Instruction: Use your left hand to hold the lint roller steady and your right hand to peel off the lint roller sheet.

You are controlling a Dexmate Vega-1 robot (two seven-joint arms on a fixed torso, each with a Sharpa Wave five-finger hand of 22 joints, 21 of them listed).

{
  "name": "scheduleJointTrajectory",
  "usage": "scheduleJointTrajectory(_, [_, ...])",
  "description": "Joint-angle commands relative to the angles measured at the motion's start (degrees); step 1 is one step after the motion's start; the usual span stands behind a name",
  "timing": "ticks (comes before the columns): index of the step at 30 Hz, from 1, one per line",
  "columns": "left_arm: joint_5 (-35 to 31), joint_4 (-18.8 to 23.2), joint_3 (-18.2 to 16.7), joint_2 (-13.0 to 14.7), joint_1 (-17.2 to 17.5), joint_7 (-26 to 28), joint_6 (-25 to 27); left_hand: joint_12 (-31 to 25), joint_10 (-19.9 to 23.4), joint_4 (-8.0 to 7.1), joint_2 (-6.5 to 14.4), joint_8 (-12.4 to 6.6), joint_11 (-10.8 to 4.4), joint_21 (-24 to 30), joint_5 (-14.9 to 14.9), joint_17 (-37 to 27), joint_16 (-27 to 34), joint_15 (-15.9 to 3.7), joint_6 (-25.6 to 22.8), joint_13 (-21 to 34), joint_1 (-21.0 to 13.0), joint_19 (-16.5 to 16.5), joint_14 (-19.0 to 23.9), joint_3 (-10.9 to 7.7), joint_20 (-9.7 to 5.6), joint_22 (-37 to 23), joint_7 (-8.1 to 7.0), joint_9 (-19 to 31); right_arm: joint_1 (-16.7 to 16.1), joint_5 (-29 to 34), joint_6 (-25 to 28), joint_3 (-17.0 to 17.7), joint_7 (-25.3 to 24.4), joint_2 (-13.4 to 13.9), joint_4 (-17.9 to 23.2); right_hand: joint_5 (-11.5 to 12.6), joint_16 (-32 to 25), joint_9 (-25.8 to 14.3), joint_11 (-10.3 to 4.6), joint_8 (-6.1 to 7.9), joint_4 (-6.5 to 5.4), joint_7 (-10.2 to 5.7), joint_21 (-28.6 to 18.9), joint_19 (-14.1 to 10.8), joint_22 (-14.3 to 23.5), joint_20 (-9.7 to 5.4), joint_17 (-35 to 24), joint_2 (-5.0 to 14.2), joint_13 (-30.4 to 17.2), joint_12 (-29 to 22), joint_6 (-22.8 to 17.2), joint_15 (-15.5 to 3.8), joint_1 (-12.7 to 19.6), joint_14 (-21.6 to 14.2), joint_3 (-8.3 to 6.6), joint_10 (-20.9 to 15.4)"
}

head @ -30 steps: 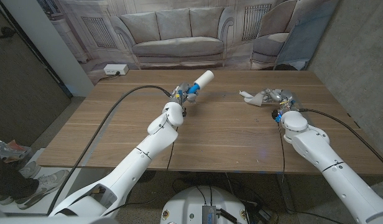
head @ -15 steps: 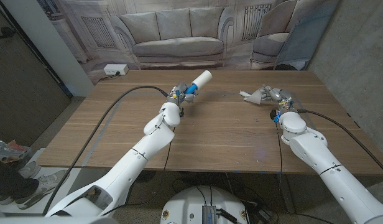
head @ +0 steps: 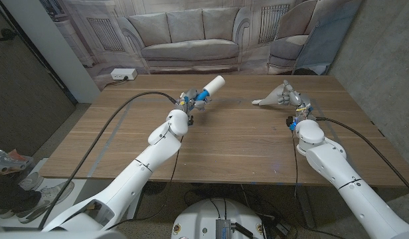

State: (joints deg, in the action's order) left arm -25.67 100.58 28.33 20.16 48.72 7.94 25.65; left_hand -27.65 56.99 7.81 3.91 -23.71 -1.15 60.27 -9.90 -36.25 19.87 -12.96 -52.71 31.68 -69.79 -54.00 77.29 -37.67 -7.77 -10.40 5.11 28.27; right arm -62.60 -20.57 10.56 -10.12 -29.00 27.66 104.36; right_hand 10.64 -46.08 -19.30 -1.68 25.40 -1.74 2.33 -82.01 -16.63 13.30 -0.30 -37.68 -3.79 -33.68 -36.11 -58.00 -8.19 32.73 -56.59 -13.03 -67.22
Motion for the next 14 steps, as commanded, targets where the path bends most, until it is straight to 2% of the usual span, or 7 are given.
scheduleJointTrajectory(1, [1.9,0.7,-0.8,2.1,1.0,-0.7,-2.7,-0.2,3.3,0.0,0.0,0.16,-3.35,0.4,0.0,-0.1,-0.3,0.07,-0.5,0.2,0.4,0.0,0.7,-0.56,-3.35,0.0,-0.02,0.1,-1.9,0.7,1.1,0.2,-3.2,-0.8,3.5,0.5,-0.4,-0.1,0.41,-0.08,0.58,-0.06,-0.5,0.2,0.0,0.21,0.1,0.51,0.0,0.1,-0.1,0.37,0.6,0.0,-0.28,0.0])
scheduleJointTrajectory(4, [2.9,0.4,-1.3,2.8,1.3,-0.9,-4.0,-0.1,3.3,0.0,0.0,0.22,-3.27,0.5,0.0,-0.2,-0.3,0.08,-0.4,0.1,0.4,0.0,0.7,-0.64,-3.34,0.0,0.02,0.2,-1.7,1.7,2.5,-0.4,-4.4,-0.6,4.3,0.6,-0.5,-0.1,0.42,-0.09,0.79,-0.06,-0.5,0.2,-0.1,0.27,0.1,0.64,0.0,0.1,-0.2,0.33,0.9,0.0,-0.31,0.0])
scheduleJointTrajectory(8, [3.8,-0.6,-1.7,4.3,1.5,-1.1,-6.1,-0.1,3.3,0.0,0.0,0.27,-3.32,0.6,0.0,-0.1,-0.4,0.08,-0.6,0.2,0.4,0.1,0.7,-0.72,-3.34,0.0,0.06,0.1,-1.7,2.9,2.6,-1.9,-6.1,-1.7,5.0,0.6,-0.6,0.0,0.4,-0.14,1.0,-0.12,-0.7,0.2,0.0,0.17,0.3,0.82,0.2,0.1,-0.3,0.35,1.1,-0.1,-0.32,-0.2])
scheduleJointTrajectory(11, [4.8,-2.5,-1.9,3.5,1.0,-0.9,-5.7,-0.1,3.3,0.0,0.0,0.31,-3.22,0.6,0.0,-0.2,-0.4,0.08,-0.6,0.3,0.5,0.1,0.7,-0.78,-3.33,0.0,-0.01,0.1,-1.7,3.3,1.3,-2.6,-6.3,-2.4,4.3,0.7,-0.8,-0.1,0.39,-0.13,1.17,-0.15,-0.8,0.1,-0.1,0.11,0.1,0.94,0.2,0.1,-0.2,0.34,1.1,0.2,-0.24,-0.2])
scheduleJointTrajectory(13, [4.5,-2.5,-1.2,4.1,0.9,-1.6,-5.6,-0.1,3.3,0.01,-0.1,0.29,-3.24,0.7,0.0,-0.2,-0.3,0.08,-0.6,0.3,0.5,0.1,0.8,-0.82,-3.35,0.0,-0.01,0.2,-2.0,2.9,0.4,-2.5,-5.6,-2.3,4.2,0.7,-0.9,-0.1,0.37,-0.14,1.25,-0.13,-0.8,0.2,-0.1,0.1,0.2,1.0,0.2,0.0,-0.2,0.3,1.2,0.1,-0.21,-0.1])
scheduleJointTrajectory(14, [4.1,-2.6,-0.7,4.5,0.7,-1.5,-6.1,-0.1,3.3,0.02,-0.1,0.29,-3.2,0.7,0.0,-0.1,-0.4,0.07,-0.6,0.2,0.5,0.2,0.7,-0.84,-3.35,0.0,0.0,0.2,-2.2,3.0,-1.6,-2.3,-6.2,-3.2,3.5,0.7,-0.9,-0.1,0.34,-0.14,1.29,-0.16,-0.8,0.2,-0.2,0.09,0.2,1.01,0.2,0.0,-0.2,0.32,1.2,0.1,-0.19,-0.1])
